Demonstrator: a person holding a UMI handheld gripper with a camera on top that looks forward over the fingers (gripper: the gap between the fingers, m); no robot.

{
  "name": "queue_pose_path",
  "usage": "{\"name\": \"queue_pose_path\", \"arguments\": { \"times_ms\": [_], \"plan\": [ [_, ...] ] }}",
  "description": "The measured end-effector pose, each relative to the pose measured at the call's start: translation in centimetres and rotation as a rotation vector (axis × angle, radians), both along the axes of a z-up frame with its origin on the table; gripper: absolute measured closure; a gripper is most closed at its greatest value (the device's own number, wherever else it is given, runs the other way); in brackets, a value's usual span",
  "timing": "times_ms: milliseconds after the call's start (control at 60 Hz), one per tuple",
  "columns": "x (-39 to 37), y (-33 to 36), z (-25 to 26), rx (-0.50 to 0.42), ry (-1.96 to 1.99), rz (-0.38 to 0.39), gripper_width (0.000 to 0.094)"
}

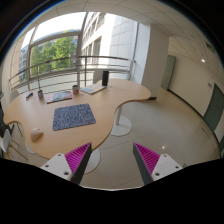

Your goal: Arrange mouse

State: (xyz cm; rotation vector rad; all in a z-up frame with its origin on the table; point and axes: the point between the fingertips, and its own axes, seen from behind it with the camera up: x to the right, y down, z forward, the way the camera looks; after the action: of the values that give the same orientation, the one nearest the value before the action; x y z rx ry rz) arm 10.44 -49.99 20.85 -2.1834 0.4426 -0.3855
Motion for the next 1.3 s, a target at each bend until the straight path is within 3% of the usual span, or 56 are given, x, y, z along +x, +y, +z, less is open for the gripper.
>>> {"name": "queue_pose_path", "arguments": {
  "times_ms": [233,483,817,950,1133,1300],
  "plan": [
    [-3.7,-0.4,-3.5,-0.027,-0.001,0.043,0.0081],
    [-17.0,0.7,-12.0,-0.074,0.081,0.19,0.0086],
    [-35.1,15.9,-18.0,0.02,0.166,0.35,0.0083],
    [-38.3,23.3,-19.3,0.057,0.151,0.36,0.0083],
    [-38.6,30.7,-21.8,0.039,0.161,0.336,0.0086],
    [-39.2,33.8,-22.2,0.037,0.135,0.31,0.0096]
  ]
}}
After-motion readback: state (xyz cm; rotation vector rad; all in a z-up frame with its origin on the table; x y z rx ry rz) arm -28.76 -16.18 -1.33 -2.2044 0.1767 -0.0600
